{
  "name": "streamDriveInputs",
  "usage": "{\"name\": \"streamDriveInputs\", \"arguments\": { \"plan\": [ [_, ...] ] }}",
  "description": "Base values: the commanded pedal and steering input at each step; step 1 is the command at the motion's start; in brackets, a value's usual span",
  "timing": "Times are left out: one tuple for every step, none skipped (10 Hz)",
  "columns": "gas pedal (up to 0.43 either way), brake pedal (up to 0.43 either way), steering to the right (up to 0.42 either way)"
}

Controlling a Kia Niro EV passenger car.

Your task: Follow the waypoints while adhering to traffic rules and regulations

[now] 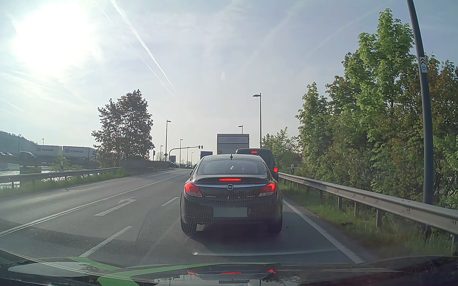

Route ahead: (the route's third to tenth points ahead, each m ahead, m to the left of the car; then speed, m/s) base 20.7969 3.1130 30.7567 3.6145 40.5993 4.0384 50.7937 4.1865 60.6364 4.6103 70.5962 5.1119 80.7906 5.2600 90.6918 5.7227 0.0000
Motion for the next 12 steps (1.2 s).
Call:
{"name": "streamDriveInputs", "arguments": {
  "plan": [
    [0.000,0.463,0.003],
    [0.000,0.463,0.003],
    [0.000,0.463,0.003],
    [0.000,0.470,0.003],
    [0.000,0.463,0.003],
    [0.000,0.463,0.003],
    [0.000,0.463,0.003],
    [0.000,0.463,0.003],
    [0.000,0.463,0.003],
    [0.000,0.463,0.003],
    [0.000,0.463,0.003],
    [0.000,0.463,0.003]
  ]
}}
